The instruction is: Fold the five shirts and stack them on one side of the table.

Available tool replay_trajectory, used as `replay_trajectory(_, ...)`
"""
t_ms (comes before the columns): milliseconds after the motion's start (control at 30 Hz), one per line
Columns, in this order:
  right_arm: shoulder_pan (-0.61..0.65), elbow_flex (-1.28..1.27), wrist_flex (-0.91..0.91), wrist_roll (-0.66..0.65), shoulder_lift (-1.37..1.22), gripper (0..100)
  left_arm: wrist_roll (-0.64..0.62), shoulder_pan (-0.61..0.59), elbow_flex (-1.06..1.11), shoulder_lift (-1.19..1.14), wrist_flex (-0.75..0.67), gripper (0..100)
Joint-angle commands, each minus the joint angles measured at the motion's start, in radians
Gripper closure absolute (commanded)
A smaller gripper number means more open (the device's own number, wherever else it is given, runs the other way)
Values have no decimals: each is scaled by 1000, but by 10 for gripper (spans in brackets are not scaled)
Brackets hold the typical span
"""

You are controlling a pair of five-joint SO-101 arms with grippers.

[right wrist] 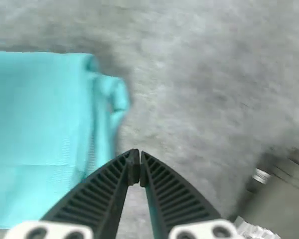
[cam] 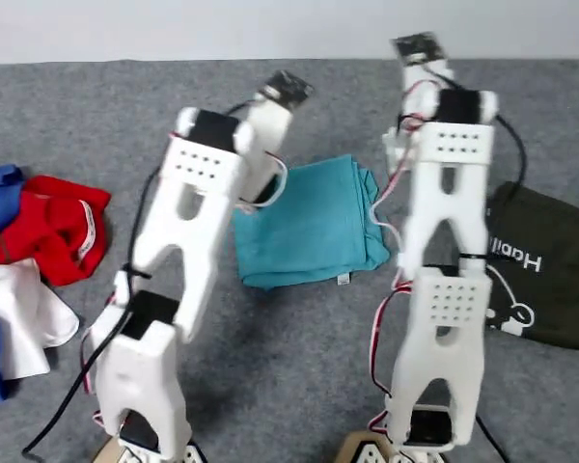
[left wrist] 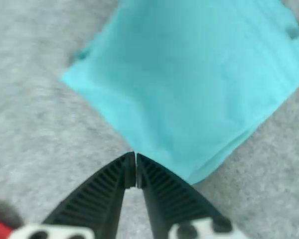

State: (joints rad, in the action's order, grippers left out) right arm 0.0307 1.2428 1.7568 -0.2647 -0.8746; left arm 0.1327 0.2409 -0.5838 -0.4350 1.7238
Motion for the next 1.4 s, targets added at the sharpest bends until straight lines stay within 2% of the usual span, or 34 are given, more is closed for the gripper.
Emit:
replay_trajectory(0,81,8,41,-5,-16,988,-9,-84,8,123,31,992)
replay_trajectory(133,148,-3,44,6,-2,988,-6,-210,77,219,31,992)
replay_trajectory(267,206,-155,42,71,76,988,-5,-311,197,341,31,993)
replay_trajectory(400,262,-341,36,83,150,988,-3,-382,321,442,29,993)
replay_trajectory(567,306,-400,1,84,104,988,-2,-411,403,479,28,993)
replay_trajectory(733,222,-399,-41,74,-27,988,35,-411,410,482,28,993)
replay_trajectory(867,145,-397,-15,55,-19,988,35,-408,410,474,28,993)
replay_trajectory(1000,130,-397,7,-9,56,988,34,-405,410,474,28,993)
replay_trajectory(1167,136,-402,21,-23,130,988,34,-405,410,474,28,993)
replay_trajectory(1367,62,-397,-65,-100,22,988,34,-405,410,474,28,993)
